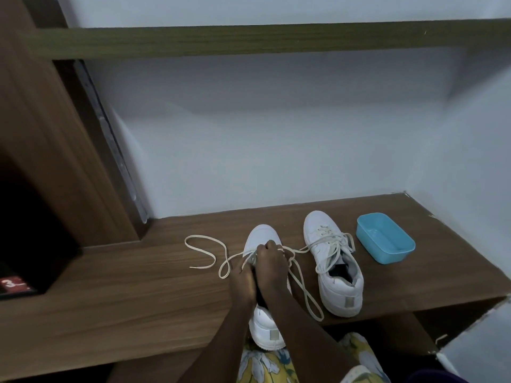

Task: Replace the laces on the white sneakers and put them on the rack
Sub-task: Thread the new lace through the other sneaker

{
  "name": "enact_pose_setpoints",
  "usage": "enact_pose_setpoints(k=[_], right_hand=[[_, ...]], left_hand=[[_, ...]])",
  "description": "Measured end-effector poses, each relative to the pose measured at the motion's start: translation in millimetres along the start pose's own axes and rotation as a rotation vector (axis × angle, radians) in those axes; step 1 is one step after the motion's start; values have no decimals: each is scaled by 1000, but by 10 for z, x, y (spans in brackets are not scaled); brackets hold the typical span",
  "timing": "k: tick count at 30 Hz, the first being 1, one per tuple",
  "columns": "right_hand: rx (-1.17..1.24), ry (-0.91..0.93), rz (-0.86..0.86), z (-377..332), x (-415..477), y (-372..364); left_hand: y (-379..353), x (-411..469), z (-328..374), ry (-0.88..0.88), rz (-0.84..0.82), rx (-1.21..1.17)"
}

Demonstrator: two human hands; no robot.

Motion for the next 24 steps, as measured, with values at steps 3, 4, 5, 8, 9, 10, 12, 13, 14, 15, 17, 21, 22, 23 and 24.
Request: enact_pose_setpoints(k=[3, 4, 5, 8, 9, 10, 12, 13, 14, 15, 17, 21, 22, 23, 24], right_hand=[[-59, 10, 13, 26, -24, 12], [-40, 9, -9, 54, -18, -7], [9, -7, -25, 78, -3, -27], [83, -39, -81, 121, 12, -64], [107, -45, -71, 126, 9, -64], [129, -54, -71, 123, 15, -67], [131, -50, -89, 153, 27, -60], [121, -54, -111, 172, 33, -59], [123, -75, -138, 183, 33, -59], [119, -86, -147, 183, 37, -66], [86, -88, -132, 154, 13, 0], [-101, -61, -130, 161, -55, 74], [-148, -73, -116, 165, -83, 108], [-176, -78, -86, 167, -93, 138], [-208, -82, -81, 199, -96, 93]], left_hand=[[6, 15, -20, 25, -31, 32], [7, 29, -35, 66, -64, -37], [13, 69, -74, 120, -100, -123], [52, 175, -91, 136, -128, -95], [72, 233, -94, 89, -90, -36], [80, 269, -72, 56, -58, -19], [73, 338, -52, 16, -33, 35], [54, 368, -54, 8, -30, 84], [42, 383, -47, 8, -25, 136], [29, 395, -43, 6, -20, 186], [6, 397, -23, -27, -11, 304], [-48, 380, 12, -61, 124, 354], [-59, 371, 11, -2, 177, 254], [-68, 364, -5, 66, 224, 96], [-71, 355, -30, 139, 246, -101]])
Point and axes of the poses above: each hand's wrist, its own x-axis towards the middle knuckle, its own y-axis out of the back of the hand, z = x × y, the point moved 1 cm from there along x, towards the middle knuckle, and after that the axes turned 9 degrees about -x, right-handed, at the moved point
